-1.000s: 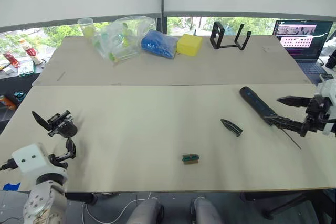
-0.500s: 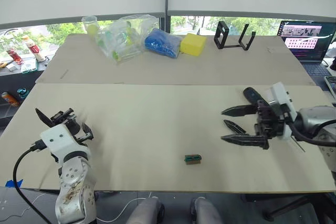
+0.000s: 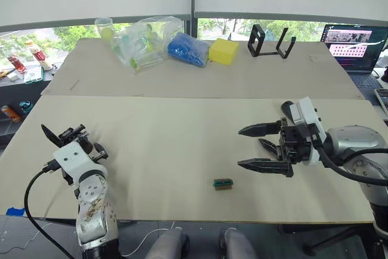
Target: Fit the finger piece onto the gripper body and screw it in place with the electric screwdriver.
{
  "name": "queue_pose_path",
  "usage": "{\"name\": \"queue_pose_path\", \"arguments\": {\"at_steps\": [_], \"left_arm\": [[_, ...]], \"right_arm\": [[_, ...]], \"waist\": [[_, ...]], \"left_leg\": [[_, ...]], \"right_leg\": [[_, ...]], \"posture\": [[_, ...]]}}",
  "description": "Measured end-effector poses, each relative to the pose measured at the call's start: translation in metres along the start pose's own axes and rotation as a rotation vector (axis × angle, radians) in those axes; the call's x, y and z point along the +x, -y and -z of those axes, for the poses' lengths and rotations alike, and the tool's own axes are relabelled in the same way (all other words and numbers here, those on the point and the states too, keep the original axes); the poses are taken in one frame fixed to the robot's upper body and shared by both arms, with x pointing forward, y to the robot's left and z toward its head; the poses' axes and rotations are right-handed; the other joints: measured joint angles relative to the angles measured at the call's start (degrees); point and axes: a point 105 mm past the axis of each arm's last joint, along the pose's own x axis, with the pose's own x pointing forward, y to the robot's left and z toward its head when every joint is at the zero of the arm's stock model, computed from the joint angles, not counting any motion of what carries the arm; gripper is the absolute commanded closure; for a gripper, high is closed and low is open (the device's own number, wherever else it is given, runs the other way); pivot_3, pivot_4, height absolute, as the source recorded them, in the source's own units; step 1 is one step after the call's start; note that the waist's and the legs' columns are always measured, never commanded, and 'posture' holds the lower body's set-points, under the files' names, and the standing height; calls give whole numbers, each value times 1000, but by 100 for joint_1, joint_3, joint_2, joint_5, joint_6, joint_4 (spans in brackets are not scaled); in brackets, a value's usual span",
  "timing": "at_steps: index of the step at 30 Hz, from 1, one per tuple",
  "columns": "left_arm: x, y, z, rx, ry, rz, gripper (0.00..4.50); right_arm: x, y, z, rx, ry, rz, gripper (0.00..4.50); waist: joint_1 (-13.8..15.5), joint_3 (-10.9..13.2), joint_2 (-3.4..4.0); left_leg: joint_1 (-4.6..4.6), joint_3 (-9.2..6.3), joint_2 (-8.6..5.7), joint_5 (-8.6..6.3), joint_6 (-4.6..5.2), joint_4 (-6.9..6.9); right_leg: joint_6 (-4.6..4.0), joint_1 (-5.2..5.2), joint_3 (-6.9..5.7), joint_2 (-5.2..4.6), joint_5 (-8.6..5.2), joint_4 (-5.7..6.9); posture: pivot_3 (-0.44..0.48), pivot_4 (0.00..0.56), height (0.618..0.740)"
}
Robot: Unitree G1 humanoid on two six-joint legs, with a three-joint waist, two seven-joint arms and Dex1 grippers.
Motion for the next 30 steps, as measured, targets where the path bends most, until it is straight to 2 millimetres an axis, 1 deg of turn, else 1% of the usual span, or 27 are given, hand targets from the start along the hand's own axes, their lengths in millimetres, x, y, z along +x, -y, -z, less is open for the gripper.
{"name": "queue_pose_path", "arguments": {"at_steps": [5, 9, 10, 16, 18, 20, 22, 23, 24, 25, 26, 27, 28, 29, 30], "left_arm": [[10, 1, 1, -10, 14, -12, 0], [17, -6, -5, 10, 47, -24, 1125], [18, -7, -6, 15, 52, -24, 1728], [27, -14, -9, 90, 70, 28, 1746], [33, -14, -12, 126, 79, 87, 1746], [38, -9, -15, 141, 77, 188, 1746], [42, 4, -23, 129, 78, 346, 1746], [42, 17, -31, 122, 84, 469, 1746], [40, 27, -37, 122, 94, 551, 1746], [36, 44, -46, 124, 93, 686, 1746], [27, 64, -55, 149, 91, 853, 1746], [19, 79, -61, 171, 92, 973, 1746], [6, 96, -65, 196, 85, 1122, 1746], [-4, 106, -66, 217, 75, 1217, 1746], [-19, 120, -64, 242, 47, 1360, 1746]], "right_arm": [[2, 1, -1, -5, -1, 4, 23], [2, 2, -2, -8, -2, 7, 0], [2, 2, -1, -7, -3, 7, 0], [2, 2, -1, -7, -3, 8, 0], [2, 2, -1, -7, -4, 8, 0], [2, 2, -1, -8, -5, 8, 0], [1, 2, -1, -9, -9, 9, 0], [0, 2, 1, -6, -17, 12, 0], [0, 2, 2, -6, -22, 15, 0], [-2, 2, 5, -1, -34, 19, 0], [-3, 1, 8, 7, -44, 23, 0], [-4, 0, 11, 13, -50, 27, 0], [-5, 0, 13, 18, -54, 32, 0], [-6, 0, 16, 20, -60, 37, 0], [-9, 0, 19, 22, -73, 50, 0]], "waist": [[-9, -1, -5], [-20, -1, -5], [-24, -1, -5], [-47, -1, -7], [-58, 2, -12], [-61, 4, -16], [-40, 8, -23], [-17, 10, -30], [-10, 12, -36], [6, 13, -37], [13, 13, -38], [6, 12, -38], [-17, 12, -38], [-41, 12, -37], [-69, 12, -37]], "left_leg": [[-1, 0, 0, 5, 10, 0], [-2, 0, 0, 6, 10, -1], [-2, 0, 0, 6, 10, -1], [-2, 0, 2, 7, 8, -1], [-7, -1, 2, 9, 5, -1], [-15, -1, 1, 12, 7, 1], [-26, -4, -2, 19, 17, 6], [-38, -6, -2, 20, 18, 11], [-48, -7, -3, 20, 18, 17], [-57, -9, -6, 21, 19, 23], [-59, -10, -10, 21, 20, 25], [-59, -5, -13, 20, 23, 24], [-60, -3, -21, 20, 28, 22], [-61, -3, -22, 20, 31, 20], [-61, -2, -22, 18, 34, 19]], "right_leg": [[1, -2, -1, 0, 0, 0], [1, -5, 0, 0, 0, 1], [1, -5, 0, 0, 1, 1], [0, -10, 0, 2, 1, 7], [-2, -18, -1, 3, 2, 9], [-3, -25, -2, 1, 3, 10], [-4, -33, -9, -1, 4, 9], [-3, -47, -15, -2, 7, 10], [-1, -59, -18, -2, 12, 9], [0, -69, -25, -1, 15, 10], [2, -73, -36, -2, 17, 7], [5, -68, -38, -3, 19, 6], [6, -63, -37, -7, 19, 6], [8, -64, -37, -10, 20, 6], [8, -65, -36, -10, 20, 6]], "posture": [[0, 150, 737], [0, 150, 737], [0, 150, 737], [0, 150, 737], [0, 150, 737], [0, 150, 737], [0, 150, 737], [0, 150, 737], [0, 150, 737], [0, 150, 737], [0, 150, 737], [0, 150, 737], [0, 150, 737], [0, 150, 737], [0, 150, 737]]}}
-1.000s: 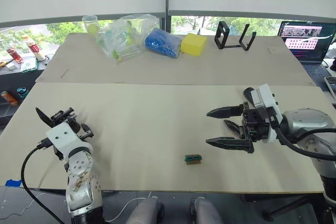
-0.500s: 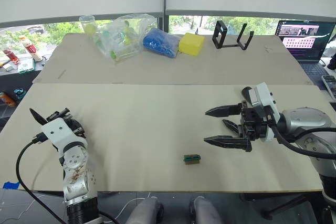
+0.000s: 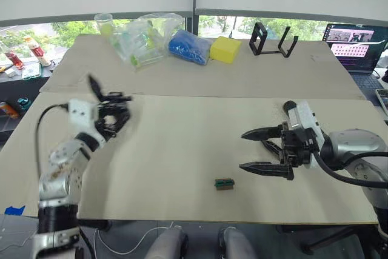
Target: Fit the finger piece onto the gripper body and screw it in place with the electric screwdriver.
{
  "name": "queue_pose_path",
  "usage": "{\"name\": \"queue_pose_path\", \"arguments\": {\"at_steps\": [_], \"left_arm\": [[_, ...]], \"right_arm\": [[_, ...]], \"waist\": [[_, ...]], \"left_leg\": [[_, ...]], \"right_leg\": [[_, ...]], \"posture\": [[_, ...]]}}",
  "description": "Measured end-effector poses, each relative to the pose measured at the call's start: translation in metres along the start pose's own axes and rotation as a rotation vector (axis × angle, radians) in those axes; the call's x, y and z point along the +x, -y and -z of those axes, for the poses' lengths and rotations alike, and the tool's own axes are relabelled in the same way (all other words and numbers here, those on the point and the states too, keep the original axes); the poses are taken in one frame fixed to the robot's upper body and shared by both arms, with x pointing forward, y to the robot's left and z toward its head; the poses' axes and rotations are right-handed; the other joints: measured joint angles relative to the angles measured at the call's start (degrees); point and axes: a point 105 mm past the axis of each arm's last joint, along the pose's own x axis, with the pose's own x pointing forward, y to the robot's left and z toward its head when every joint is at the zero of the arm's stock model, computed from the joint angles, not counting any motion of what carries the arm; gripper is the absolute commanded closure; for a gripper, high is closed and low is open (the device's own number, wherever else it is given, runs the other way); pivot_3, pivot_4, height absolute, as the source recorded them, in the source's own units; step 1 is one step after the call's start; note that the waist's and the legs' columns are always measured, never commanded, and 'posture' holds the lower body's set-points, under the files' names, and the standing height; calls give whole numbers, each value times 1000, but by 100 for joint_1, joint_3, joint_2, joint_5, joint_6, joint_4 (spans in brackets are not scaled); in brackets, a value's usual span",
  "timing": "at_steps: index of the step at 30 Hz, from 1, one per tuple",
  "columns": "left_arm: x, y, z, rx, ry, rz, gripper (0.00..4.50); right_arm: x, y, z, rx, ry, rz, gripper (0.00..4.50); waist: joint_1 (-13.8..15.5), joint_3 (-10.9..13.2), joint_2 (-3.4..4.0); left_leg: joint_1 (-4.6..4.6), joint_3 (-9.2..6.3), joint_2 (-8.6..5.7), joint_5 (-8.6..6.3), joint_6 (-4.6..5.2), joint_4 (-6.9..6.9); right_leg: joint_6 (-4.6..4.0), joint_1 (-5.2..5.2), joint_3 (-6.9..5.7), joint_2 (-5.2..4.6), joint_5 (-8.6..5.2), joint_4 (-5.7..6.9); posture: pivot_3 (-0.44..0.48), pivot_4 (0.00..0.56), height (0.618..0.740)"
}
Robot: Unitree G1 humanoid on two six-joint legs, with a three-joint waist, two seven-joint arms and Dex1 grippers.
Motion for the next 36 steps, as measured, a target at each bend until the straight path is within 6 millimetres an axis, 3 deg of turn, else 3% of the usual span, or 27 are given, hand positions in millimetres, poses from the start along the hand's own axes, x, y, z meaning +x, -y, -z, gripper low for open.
{"name": "queue_pose_path", "arguments": {"at_steps": [2, 6, 9, 12, 18, 25, 31, 33, 35, 36], "left_arm": [[15, 34, 3, -8, -53, 252, 1746], [42, 83, 2, -19, -92, 594, 1746], [52, 104, -1, 77, -90, 775, 1746], [63, 120, 13, 189, -97, 928, 1746], [78, 134, 42, 302, -160, 1088, 1746], [92, 151, 46, 350, -112, 1157, 1746], [97, 148, 51, 366, -107, 1133, 1746], [97, 147, 53, 356, -105, 1118, 716], [94, 137, 62, 351, -168, 1089, 44], [92, 132, 65, 343, -189, 1075, 44]], "right_arm": [[-6, 1, 3, 1, -8, 34, 0], [-16, 0, 9, 12, -25, 99, 0], [-24, -6, 13, 14, -46, 132, 0], [-32, -11, 14, 10, -59, 184, 0], [-40, -24, 17, 10, -73, 274, 0], [-44, -32, 23, 30, -83, 338, 0], [-46, -33, 23, 28, -89, 356, 0], [-45, -32, 21, 19, -86, 355, 0], [-45, -31, 19, 6, -82, 354, 0], [-45, -30, 19, 6, -82, 353, 0]], "waist": [[-44, 0, 0], [-112, 2, -2], [-153, 1, 0], [-152, 0, 3], [-124, 1, 1], [-51, 1, 0], [-9, 1, 0], [-3, 1, 0], [-12, 1, 0], [-20, 1, 0]], "left_leg": [[0, 1, 1, 0, 1, -7], [-4, 0, 14, 9, -14, -9], [0, 1, 19, 13, -21, -14], [6, 3, 17, 15, -19, -13], [-4, 3, 14, 19, -12, -8], [-9, 6, 9, 18, 1, 8], [-7, 7, 10, 18, 5, 23], [-5, 7, 10, 17, 9, 27], [-4, 9, 9, 16, 10, 28], [-4, 9, 10, 16, 10, 28]], "right_leg": [[0, -4, 0, 1, 0, -2], [-2, -9, -4, 2, 0, 4], [-8, -8, -1, 3, 4, 6], [-10, -1, 2, 1, 5, 4], [-11, -5, 1, 0, 7, 5], [-3, -3, -1, 5, 12, 5], [-1, 5, -1, 17, 13, 13], [3, 9, -1, 21, 15, 11], [4, 8, 0, 23, 15, 13], [4, 7, 1, 25, 15, 14]], "posture": [[0, 150, 737], [0, 150, 737], [0, 150, 737], [0, 150, 737], [0, 150, 737], [0, 150, 737], [0, 150, 737], [0, 150, 737], [0, 150, 737], [0, 150, 737]]}}
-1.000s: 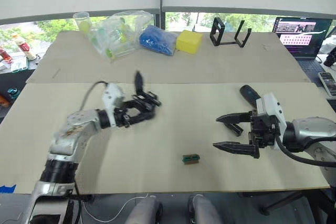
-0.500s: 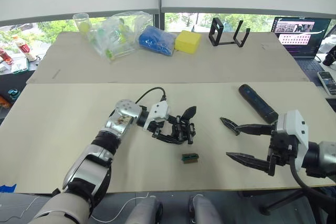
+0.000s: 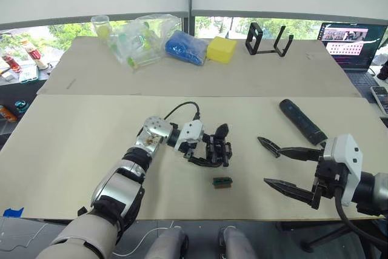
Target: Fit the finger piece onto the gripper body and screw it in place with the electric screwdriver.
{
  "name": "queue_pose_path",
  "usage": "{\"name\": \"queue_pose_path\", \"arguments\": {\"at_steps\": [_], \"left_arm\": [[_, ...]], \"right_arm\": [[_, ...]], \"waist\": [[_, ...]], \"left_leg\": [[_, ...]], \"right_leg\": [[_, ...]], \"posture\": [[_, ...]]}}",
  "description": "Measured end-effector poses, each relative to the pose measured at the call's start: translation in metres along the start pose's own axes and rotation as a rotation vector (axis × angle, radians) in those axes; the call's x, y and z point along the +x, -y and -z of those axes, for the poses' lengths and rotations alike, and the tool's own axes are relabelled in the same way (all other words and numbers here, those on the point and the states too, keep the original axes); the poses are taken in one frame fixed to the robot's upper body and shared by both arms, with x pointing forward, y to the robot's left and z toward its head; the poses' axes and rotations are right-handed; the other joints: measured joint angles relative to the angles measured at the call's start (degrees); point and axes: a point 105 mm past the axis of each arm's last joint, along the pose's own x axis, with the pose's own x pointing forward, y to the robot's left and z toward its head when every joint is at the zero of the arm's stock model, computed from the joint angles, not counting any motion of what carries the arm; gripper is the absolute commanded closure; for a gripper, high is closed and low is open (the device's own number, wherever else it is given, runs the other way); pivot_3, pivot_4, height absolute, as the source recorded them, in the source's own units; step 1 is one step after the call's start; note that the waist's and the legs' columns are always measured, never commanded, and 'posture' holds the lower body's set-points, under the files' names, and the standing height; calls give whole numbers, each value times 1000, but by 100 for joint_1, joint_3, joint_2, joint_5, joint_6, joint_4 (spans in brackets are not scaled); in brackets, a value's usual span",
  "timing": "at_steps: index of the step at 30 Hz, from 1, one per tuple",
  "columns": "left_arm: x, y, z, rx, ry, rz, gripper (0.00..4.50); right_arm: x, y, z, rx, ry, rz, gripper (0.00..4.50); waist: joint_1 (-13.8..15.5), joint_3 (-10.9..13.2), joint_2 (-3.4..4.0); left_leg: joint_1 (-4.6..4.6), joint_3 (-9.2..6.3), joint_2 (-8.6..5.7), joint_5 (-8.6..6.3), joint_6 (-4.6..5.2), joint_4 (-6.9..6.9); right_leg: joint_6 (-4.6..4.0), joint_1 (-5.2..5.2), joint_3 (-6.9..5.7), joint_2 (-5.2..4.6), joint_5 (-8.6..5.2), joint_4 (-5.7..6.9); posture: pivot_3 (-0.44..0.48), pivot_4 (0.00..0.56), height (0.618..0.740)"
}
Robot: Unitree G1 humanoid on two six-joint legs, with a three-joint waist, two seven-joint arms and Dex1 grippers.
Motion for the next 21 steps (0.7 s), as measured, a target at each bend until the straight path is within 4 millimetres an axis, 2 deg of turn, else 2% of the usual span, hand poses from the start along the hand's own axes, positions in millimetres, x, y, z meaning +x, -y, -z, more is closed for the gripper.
{"name": "queue_pose_path", "arguments": {"at_steps": [7, 10, 15, 21], "left_arm": [[-19, 0, 5, -112, 14, -61, 44], [-27, 13, 7, -187, 59, -112, 44], [-17, 32, 4, -271, 107, -219, 44], [-7, 28, -12, -274, 155, -388, 44]], "right_arm": [[9, 3, -6, -18, 23, -49, 0], [15, 6, -8, -18, 38, -68, 0], [21, 3, -6, -4, 38, -101, 0], [26, 4, -6, 4, 42, -123, 0]], "waist": [[-10, 0, 1], [-44, -1, 3], [-30, -1, 3], [15, -2, 3]], "left_leg": [[-1, 0, 1, -1, 1, 0], [0, 1, 3, -1, 1, -2], [0, 1, 3, -1, 1, 0], [8, 2, 2, 0, -2, -1]], "right_leg": [[0, -2, 2, 0, 0, 0], [0, -6, 13, -2, 0, 0], [0, -4, 41, -6, 0, 1], [1, 2, 44, -8, 1, 1]], "posture": [[0, 150, 737], [0, 150, 737], [0, 150, 737], [0, 150, 737]]}}
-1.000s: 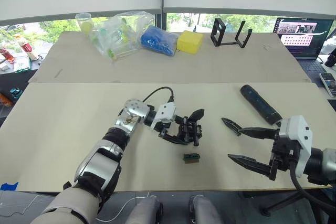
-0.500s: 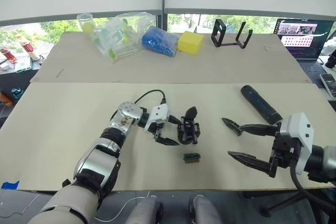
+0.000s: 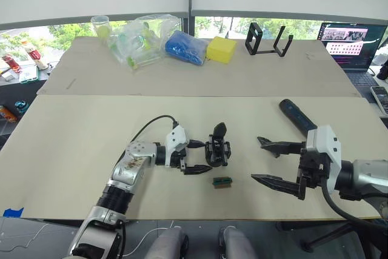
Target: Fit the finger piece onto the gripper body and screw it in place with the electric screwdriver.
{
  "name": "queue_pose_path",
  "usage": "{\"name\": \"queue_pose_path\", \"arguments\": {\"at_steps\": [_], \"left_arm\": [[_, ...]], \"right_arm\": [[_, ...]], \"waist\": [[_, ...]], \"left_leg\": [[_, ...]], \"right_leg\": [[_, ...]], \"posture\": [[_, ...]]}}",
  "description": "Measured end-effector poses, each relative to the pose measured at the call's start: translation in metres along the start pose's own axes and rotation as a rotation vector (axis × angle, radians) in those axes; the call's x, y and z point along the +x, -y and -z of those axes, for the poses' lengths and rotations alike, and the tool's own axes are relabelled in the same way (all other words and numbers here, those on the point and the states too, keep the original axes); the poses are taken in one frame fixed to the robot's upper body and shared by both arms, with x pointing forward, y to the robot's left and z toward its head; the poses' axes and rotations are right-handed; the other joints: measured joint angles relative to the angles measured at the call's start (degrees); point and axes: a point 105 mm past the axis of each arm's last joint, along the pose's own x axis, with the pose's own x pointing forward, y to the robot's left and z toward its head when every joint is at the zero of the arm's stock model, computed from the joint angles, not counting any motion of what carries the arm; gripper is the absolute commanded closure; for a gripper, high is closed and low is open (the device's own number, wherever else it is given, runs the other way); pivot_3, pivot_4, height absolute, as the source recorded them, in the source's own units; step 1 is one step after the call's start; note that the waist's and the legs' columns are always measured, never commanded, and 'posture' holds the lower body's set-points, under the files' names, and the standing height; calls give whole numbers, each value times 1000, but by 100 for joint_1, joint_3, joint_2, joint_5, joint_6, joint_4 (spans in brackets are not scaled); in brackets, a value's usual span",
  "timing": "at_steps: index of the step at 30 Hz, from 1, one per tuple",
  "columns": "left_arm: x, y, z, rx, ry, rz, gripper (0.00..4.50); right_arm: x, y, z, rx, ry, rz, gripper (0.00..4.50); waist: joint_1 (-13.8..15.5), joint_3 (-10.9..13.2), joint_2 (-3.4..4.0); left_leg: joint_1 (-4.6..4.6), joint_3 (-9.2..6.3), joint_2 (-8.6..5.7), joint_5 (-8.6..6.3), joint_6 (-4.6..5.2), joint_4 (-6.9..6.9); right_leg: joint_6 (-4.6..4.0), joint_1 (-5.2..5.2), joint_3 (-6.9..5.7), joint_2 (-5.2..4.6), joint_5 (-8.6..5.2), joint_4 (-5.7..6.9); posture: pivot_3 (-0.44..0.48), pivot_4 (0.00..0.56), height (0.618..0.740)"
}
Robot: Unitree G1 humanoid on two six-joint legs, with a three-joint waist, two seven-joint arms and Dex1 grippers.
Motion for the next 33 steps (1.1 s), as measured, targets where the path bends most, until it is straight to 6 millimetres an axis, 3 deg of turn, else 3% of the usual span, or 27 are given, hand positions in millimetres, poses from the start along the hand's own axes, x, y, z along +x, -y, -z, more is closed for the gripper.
{"name": "queue_pose_path", "arguments": {"at_steps": [8, 16, 24, 26, 30, 33], "left_arm": [[17, 7, 2, -23, 9, -33, 44], [19, 9, 13, -34, -53, -27, 44], [29, 13, 10, -98, -21, -96, 44], [32, 13, 10, -101, -15, -110, 545], [32, 11, 11, -42, -40, -65, 2111], [28, 7, 11, 20, -58, 32, 2122]], "right_arm": [[4, 1, 1, 10, 0, -17, 0], [2, 1, 8, 32, -14, -10, 0], [2, 1, 9, 37, -17, -2, 0], [2, 1, 9, 34, -15, -3, 0], [1, 2, 7, 4, -22, -9, 0], [-1, 4, 4, -31, -25, -25, 0]], "waist": [[2, -1, 2], [-2, -1, 2], [16, -3, 4], [23, -3, 4], [23, -3, 5], [6, -3, 5]], "left_leg": [[3, 2, 0, 0, -1, -3], [3, 3, 0, 0, -1, -3], [12, 3, 0, 0, 0, -3], [12, 3, 0, 0, 0, -3], [14, 3, 0, 0, -1, -3], [13, 6, 0, 0, -1, -4]], "right_leg": [[0, 1, 0, -3, 0, -1], [0, 0, 1, -4, 0, -1], [0, 13, 2, -5, 0, -4], [0, 14, 2, -5, 0, -4], [0, 15, 0, -4, 0, -4], [0, 11, -8, -3, 0, -4]], "posture": [[0, 150, 737], [0, 150, 737], [0, 150, 737], [0, 150, 737], [0, 150, 737], [0, 150, 737]]}}
